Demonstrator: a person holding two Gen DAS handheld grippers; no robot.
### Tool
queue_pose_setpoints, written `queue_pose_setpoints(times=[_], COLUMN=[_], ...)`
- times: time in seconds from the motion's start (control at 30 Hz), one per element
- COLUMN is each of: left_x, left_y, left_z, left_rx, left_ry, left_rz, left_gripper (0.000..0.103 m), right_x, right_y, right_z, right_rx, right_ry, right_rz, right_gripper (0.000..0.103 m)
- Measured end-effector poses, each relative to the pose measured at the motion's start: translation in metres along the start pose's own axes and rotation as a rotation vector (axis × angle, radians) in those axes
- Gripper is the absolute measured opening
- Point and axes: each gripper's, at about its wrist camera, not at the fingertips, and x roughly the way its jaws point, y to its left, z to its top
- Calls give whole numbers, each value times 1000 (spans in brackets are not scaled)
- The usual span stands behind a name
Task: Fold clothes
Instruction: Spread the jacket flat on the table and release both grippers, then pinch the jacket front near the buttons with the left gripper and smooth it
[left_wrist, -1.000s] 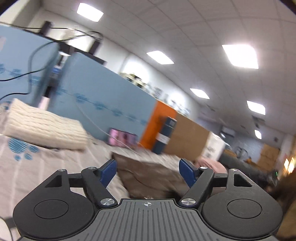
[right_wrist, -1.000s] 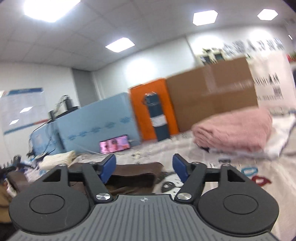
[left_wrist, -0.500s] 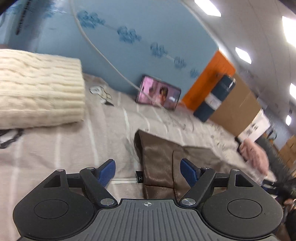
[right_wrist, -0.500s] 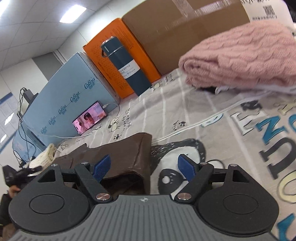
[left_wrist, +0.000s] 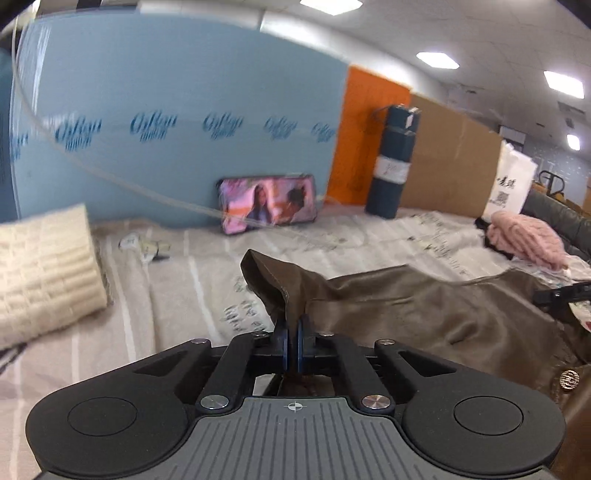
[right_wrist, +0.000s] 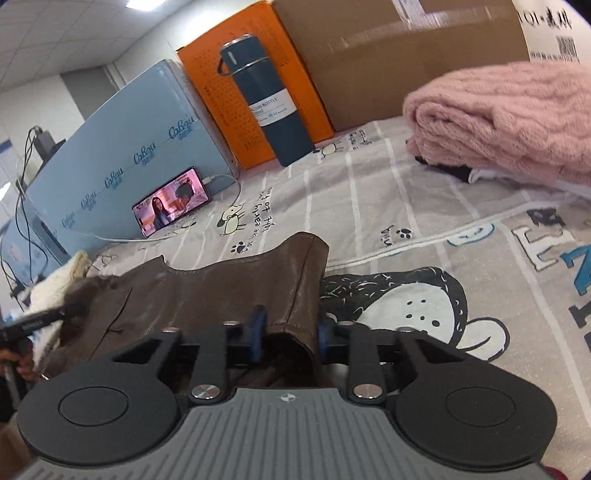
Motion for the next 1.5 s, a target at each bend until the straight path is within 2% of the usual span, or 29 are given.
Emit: queue_pose_setpoints(times=[0.1, 0.2, 0.3, 0.37, 0.43, 0.53, 0.57, 0.63, 0.7, 0.73, 0.77, 0.8, 0.9, 1.03, 1.17, 1.27, 1.37, 1.5], left_x=[-23, -36, -32, -21, -6, 22, 27, 33, 32, 28, 23, 17, -10, -46, -77, -91, -98, -102], left_y=[-9, -8, 8, 22, 33, 48, 52, 61, 68, 71, 73, 75, 77, 72, 54, 39, 28, 18], left_z=[7, 21, 36, 43, 41, 30, 26, 21, 19, 19, 19, 19, 15, 4, -14, -29, -45, -63], left_rx=[36, 50, 28, 1, -19, -52, -66, -97, -121, -138, -156, -174, -196, -203, -180, -164, -160, -142], left_ry=[-85, -153, -176, -143, -77, 50, 71, 99, 113, 106, 97, 88, 37, 7, 5, 37, 89, 155], left_rz=[36, 100, 160, 177, 188, 218, 231, 254, 283, 290, 294, 298, 276, 212, 113, 40, 24, 48], left_gripper=[2, 2, 2, 2, 3, 8, 10, 22, 47, 52, 62, 68, 78, 81, 86, 87, 87, 87], right_x=[-8, -13, -1, 18, 42, 84, 98, 115, 120, 119, 115, 110, 90, 56, 32, 30, 36, 41], right_y=[14, 31, 48, 51, 55, 50, 48, 39, 30, 26, 26, 26, 34, 53, 80, 100, 118, 134], right_z=[6, 27, 54, 72, 86, 91, 91, 85, 84, 82, 81, 80, 75, 68, 57, 42, 19, -13], right_rx=[-86, -177, -263, -293, -319, -351, -356, -355, -333, -325, -328, -336, -383, -426, -446, -452, -502, -591], right_ry=[-70, -156, -218, -217, -184, -71, -31, 12, 37, 42, 38, 32, -14, -82, -68, -5, 82, 208], right_rz=[-6, 7, 19, 24, 28, -21, -45, -103, -135, -148, -159, -170, -211, -127, 74, 225, 320, 337], right_gripper=[17, 16, 16, 16, 16, 17, 18, 25, 45, 48, 53, 58, 69, 76, 80, 81, 81, 82])
